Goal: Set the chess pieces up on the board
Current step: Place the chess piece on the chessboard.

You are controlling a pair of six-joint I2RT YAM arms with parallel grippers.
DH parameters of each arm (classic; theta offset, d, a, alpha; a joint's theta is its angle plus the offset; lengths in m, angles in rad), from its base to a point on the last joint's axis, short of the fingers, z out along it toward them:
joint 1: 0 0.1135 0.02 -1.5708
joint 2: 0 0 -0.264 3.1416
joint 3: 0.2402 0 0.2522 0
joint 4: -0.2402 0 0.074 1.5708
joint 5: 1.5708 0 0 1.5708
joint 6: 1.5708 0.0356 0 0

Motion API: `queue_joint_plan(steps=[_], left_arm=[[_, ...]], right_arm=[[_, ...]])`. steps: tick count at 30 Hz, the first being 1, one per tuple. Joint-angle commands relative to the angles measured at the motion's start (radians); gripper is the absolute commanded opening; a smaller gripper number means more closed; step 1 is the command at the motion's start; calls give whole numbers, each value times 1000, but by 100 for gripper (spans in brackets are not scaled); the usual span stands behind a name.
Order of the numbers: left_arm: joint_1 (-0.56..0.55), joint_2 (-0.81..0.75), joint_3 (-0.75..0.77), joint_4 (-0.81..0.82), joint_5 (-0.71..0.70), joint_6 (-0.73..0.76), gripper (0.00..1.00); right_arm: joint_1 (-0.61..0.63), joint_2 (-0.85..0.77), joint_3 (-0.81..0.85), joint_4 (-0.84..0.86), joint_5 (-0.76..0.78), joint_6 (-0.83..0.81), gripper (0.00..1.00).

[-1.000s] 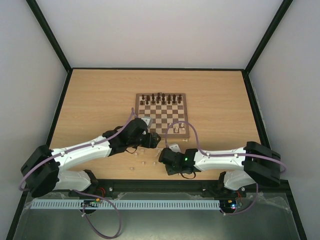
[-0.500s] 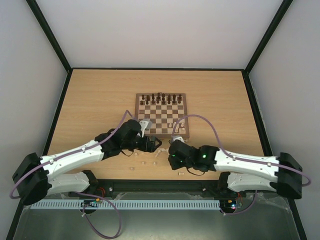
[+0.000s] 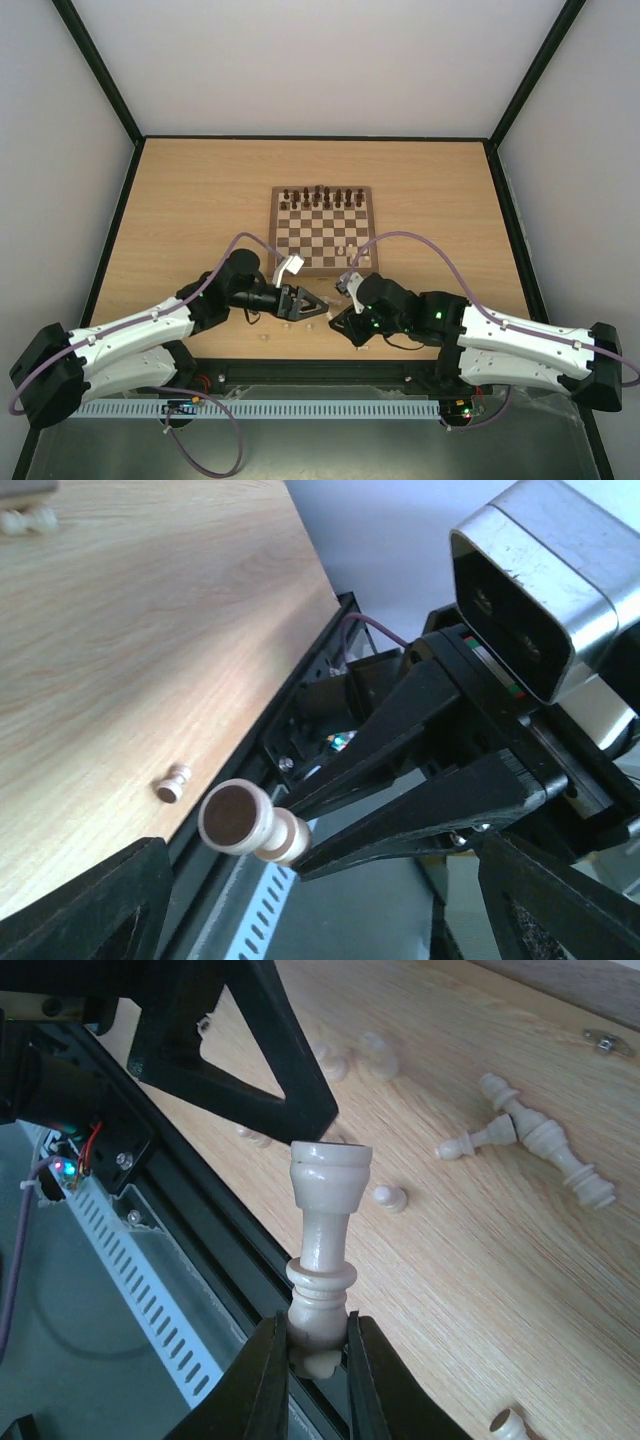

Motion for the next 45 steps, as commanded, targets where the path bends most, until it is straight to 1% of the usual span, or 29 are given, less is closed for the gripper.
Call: queue_joint_plan(steps=[1,5,9,11,17,20,23,26,29,33,34,36,37,39,42,45], left_arm=[[6,2,-22,116,92,-71,87],[7,20,-29,129,101,-76,86],[6,43,-27,137,106,-77,82],[7,59,-26,140,110,-75,77],[10,71,-31,144,117,-72,56],[16,74,-36,141,116,-70,48],[22,74,-38,143,115,-71,41],[28,79,-38,136,110,-65,37],[30,91,-37,143,111,-65,31],[32,101,-36,149,108,-65,27],[32,102,-36,147,104,-65,26],[36,96,-34,141,88,-64,25],[40,87,-36,136,78,-65,24],[54,59,-42,125,47,-69,24],[76,-7,-51,103,-18,-72,22],[92,-65,-47,76,-75,-77,20]], right_arm=[[-1,21,41,-6,-48,-61,7],[-1,21,50,5,-56,-72,7],[-1,26,50,17,-75,-76,7],[-1,24,47,19,-74,-75,7],[0,10,44,12,-61,-74,7],[-1,6,42,9,-57,-73,7],[-1,1,38,11,-54,-72,7],[0,1,32,11,-56,-71,7],[0,1,27,13,-51,-70,7],[0,-2,25,16,-43,-68,7],[-2,-2,25,14,-39,-66,10],[-1,-4,29,12,-23,-60,17],[-1,-5,32,9,-10,-53,23],[-1,-7,45,-5,26,-35,40],[-17,-2,77,-23,61,-13,44],[-61,11,98,-10,56,4,44]])
